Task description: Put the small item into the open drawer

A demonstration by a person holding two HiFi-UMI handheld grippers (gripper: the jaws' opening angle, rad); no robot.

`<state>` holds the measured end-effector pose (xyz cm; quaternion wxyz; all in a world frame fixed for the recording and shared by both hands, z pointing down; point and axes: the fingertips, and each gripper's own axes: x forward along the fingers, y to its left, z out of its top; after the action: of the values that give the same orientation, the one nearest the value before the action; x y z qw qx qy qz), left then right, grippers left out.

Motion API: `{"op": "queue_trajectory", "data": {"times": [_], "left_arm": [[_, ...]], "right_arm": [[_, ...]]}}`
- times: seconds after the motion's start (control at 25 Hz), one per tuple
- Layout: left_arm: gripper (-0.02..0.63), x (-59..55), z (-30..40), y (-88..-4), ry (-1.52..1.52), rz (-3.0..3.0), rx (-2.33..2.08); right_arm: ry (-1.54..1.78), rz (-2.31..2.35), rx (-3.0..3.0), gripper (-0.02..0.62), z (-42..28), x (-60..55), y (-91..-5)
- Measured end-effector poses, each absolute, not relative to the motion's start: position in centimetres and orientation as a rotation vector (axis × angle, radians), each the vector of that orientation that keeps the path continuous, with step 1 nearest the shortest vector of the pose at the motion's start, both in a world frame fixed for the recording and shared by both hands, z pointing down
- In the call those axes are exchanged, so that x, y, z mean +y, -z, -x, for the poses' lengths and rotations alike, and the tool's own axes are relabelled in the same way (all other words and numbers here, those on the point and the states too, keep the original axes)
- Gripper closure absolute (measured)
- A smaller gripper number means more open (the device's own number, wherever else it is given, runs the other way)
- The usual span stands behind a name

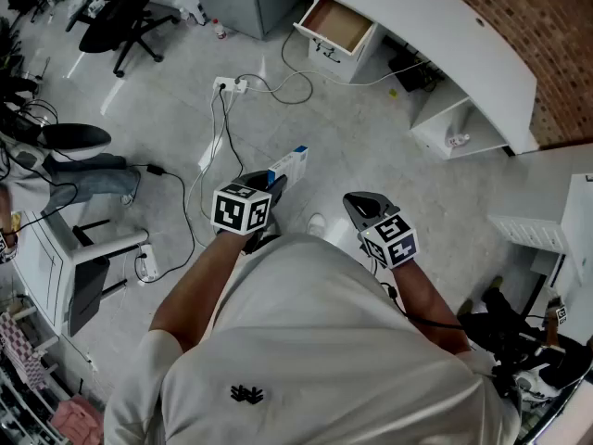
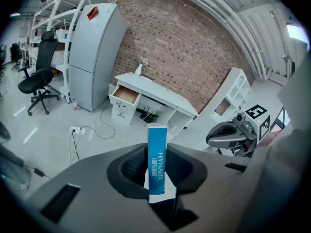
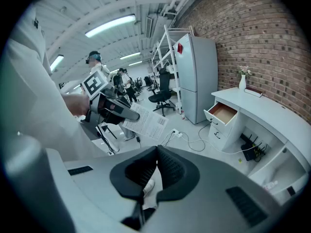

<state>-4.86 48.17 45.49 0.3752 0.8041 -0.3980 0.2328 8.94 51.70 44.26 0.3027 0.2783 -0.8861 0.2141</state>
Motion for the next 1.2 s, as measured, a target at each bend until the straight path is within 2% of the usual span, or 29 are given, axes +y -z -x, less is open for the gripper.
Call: {"op": "queue_trajectory", "data": {"times": [0.28,0.72,0.76,0.8,0.84,1.04,1.2], "left_arm": [[0.520,46.9,0.8,-46.3,-0.592,-2.033,-1.077],[0.520,40.9,-1.9,-46.9,-0.579,-2.015,-1.053],[0.520,39.8,-1.7,-47.2,-0.575,-2.018,-1.049],[0.520,38.7,-1.5,-47.5,-0.572,-2.018,-1.045],[0.520,37.5,-1.2,-47.9,-0.569,-2.016,-1.040],[0.520,29.2,-0.2,-48.8,-0.562,-2.021,-1.004],[0.520,21.3,1.6,-48.2,-0.554,-2.041,-1.007]], "right_arm": [[-0.585,-0.734,-2.361,0.566,-14.2,51.0,-45.5],[-0.606,-0.814,-2.320,0.560,-17.7,45.8,-47.3],[-0.605,-0.822,-2.318,0.553,-17.4,44.8,-47.5],[-0.602,-0.830,-2.315,0.513,-17.0,43.6,-47.6],[-0.602,-0.836,-2.312,0.500,-16.7,42.5,-47.7],[-0.631,-0.862,-2.292,0.556,-15.4,34.9,-47.4],[-0.625,-0.839,-2.283,0.563,-12.7,27.8,-46.9]]}}
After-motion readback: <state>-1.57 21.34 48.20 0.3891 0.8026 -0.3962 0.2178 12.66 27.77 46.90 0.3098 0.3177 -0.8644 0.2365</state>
